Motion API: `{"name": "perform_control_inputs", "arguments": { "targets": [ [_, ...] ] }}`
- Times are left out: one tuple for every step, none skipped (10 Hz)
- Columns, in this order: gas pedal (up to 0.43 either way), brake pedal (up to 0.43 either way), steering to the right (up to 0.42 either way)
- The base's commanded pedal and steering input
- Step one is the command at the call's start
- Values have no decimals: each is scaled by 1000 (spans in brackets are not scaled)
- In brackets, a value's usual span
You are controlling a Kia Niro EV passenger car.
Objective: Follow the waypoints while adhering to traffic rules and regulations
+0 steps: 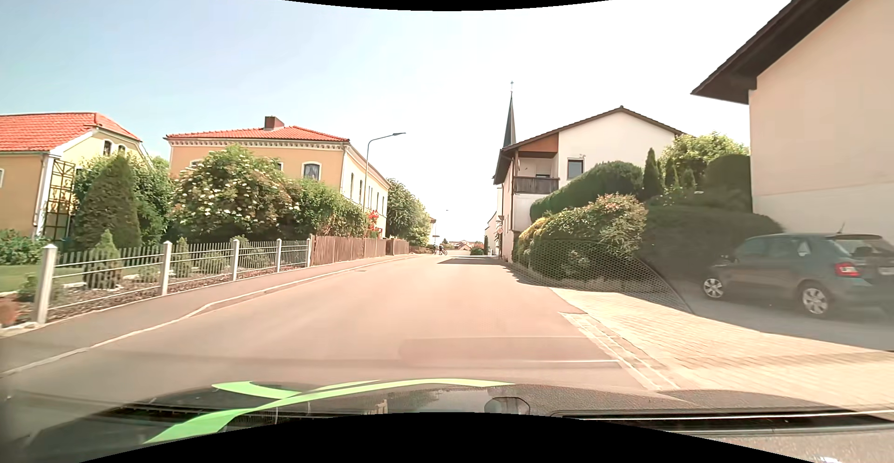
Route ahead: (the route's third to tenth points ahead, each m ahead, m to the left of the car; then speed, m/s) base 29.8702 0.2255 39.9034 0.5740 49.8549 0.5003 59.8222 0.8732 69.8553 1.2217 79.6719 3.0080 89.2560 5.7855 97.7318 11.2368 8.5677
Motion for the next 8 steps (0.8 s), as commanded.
{"name": "perform_control_inputs", "arguments": {
  "targets": [
    [157, 0, -27],
    [157, 0, -27],
    [157, 0, -26],
    [157, 0, -25],
    [157, 0, -22],
    [157, 0, -19],
    [157, 0, -18],
    [157, 0, -18]
  ]
}}
